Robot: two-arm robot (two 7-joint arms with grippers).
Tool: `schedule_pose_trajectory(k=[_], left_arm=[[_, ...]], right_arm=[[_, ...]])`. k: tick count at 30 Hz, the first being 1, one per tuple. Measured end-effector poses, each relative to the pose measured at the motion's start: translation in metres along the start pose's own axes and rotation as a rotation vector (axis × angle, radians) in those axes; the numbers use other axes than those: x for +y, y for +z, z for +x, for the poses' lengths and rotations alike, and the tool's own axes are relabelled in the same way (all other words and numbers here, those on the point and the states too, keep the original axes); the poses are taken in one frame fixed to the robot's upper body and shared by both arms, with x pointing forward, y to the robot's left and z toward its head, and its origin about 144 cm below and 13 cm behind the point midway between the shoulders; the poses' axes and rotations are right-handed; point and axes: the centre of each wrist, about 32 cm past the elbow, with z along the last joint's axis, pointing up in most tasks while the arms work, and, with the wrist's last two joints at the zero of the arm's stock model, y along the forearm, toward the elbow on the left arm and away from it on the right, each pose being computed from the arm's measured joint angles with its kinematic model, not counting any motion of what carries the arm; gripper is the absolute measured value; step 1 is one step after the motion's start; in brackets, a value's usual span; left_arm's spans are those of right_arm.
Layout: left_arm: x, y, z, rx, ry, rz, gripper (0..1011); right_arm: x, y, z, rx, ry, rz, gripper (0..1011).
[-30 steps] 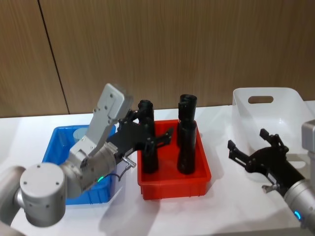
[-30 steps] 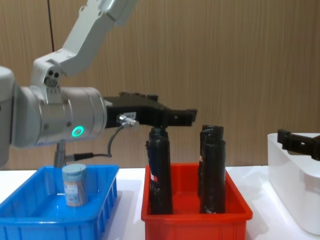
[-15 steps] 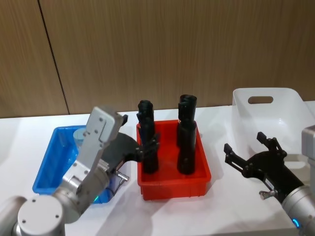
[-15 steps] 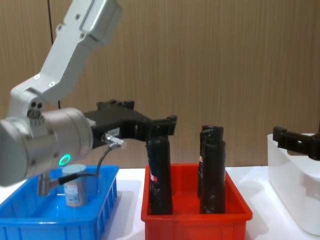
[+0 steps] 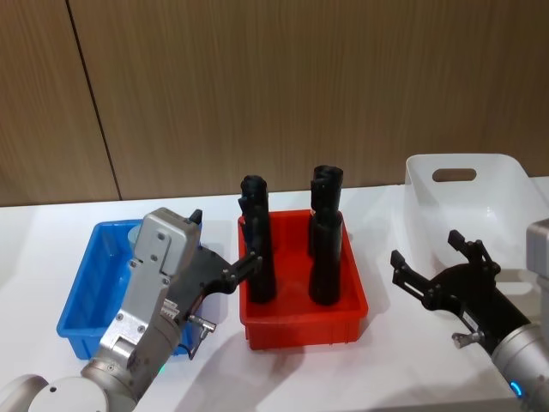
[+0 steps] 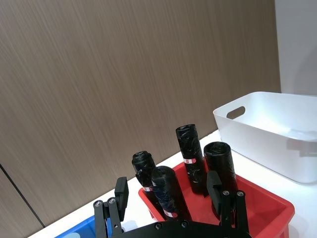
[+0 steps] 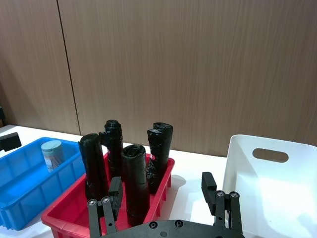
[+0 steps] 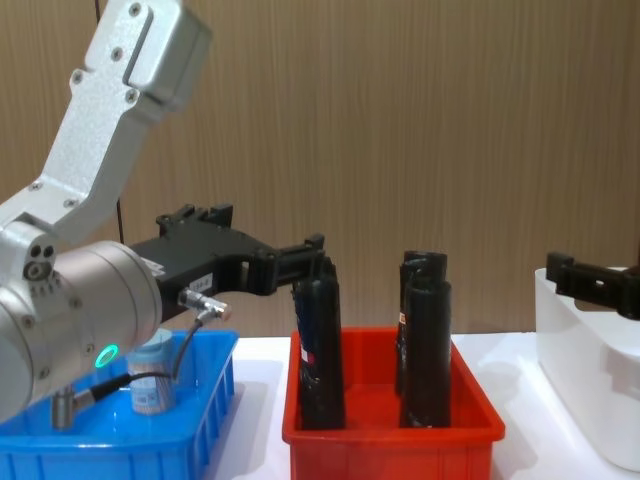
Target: Pick the cotton swabs from the blue box and place them into the white box.
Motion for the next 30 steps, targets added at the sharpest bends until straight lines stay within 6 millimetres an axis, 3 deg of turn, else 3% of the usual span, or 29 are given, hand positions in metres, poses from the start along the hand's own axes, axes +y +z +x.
schedule_pose_trajectory(k=[30], left_arm=[[0.0001,-0.0002,-0.0002,0.001,0.002,0.0,1003]], right_arm=[[0.0004,-0.0006,0.0009,0.001,0.003,-0.002,1001]])
